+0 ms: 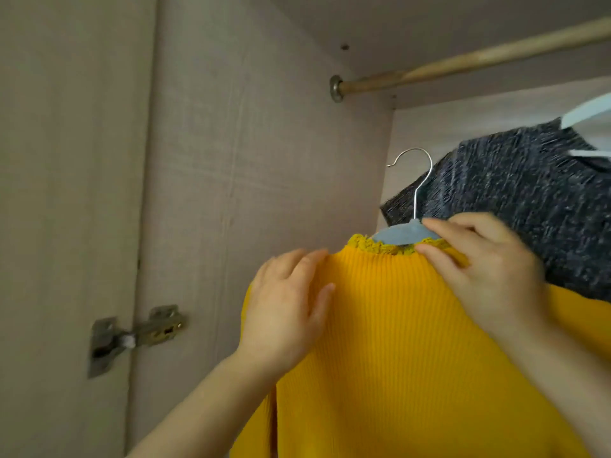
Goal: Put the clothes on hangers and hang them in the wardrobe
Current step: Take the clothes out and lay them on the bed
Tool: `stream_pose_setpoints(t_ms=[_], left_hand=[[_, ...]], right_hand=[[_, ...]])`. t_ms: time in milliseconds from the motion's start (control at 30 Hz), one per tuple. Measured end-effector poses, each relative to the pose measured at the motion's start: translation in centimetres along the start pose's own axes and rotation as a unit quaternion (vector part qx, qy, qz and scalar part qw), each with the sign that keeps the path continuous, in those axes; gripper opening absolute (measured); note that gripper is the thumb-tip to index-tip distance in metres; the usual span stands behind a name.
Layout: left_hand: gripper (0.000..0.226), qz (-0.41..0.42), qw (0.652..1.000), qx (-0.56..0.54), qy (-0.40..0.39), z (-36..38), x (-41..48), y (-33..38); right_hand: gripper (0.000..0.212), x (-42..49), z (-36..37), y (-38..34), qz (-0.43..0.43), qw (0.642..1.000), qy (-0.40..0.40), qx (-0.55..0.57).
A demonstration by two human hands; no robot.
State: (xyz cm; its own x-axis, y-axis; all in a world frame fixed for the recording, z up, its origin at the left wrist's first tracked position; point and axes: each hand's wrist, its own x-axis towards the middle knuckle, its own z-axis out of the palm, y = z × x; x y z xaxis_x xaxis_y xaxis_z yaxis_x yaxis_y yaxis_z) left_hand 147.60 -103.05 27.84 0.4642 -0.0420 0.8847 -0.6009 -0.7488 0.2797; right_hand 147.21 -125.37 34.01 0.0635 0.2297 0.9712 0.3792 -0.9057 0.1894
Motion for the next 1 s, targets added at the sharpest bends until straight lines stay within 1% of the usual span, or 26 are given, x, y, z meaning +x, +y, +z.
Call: stream_pose_setpoints(t_ms=[133,233,333,467,600,733,800,900,1000], left_hand=[[0.044,-0.061,0.997,0.05,-0.015,-2.5,-5.7,-2.2],[0.046,-0.102,0.99,0.099,-0.017,-5.0,-10.7,-3.3],[0.045,-0.151,0.976,0.155,-0.018,-7.9,-15.4,-4.2],[0.043,-0.215,0.953,0.213,-0.019,-12.7,-21.5,-4.8],[0.042,-0.271,0.92,0.282,-0.004,-18.0,-27.5,-4.8],[0.041,-0.331,0.887,0.323,0.014,-23.5,-32.3,-4.1],[0.041,-0.365,0.866,0.339,0.037,-27.1,-34.9,-3.6],[0.038,-0.397,0.834,0.373,0.084,-33.0,-38.7,-2.5],[0.038,-0.42,0.797,0.423,0.1,-39.2,-42.2,-1.2]], right_hand=[[0.03,-4.4,2.9,-4.0,-0.016,0.997,-0.001,0.079],[0.031,-7.5,5.1,-7.5,-0.011,0.988,0.005,0.155],[0.03,-10.2,6.9,-12.1,-0.001,0.971,-0.006,0.237],[0.03,-13.2,8.1,-19.0,-0.009,0.945,-0.018,0.328],[0.03,-15.4,8.0,-26.5,-0.03,0.908,-0.034,0.416],[0.028,-16.6,6.6,-34.3,-0.044,0.867,-0.046,0.495],[0.027,-17.0,5.2,-39.1,-0.056,0.839,-0.049,0.539],[0.025,-17.2,2.4,-46.6,-0.075,0.809,-0.044,0.582],[0.026,-17.1,-0.8,-53.9,-0.095,0.781,-0.051,0.616]])
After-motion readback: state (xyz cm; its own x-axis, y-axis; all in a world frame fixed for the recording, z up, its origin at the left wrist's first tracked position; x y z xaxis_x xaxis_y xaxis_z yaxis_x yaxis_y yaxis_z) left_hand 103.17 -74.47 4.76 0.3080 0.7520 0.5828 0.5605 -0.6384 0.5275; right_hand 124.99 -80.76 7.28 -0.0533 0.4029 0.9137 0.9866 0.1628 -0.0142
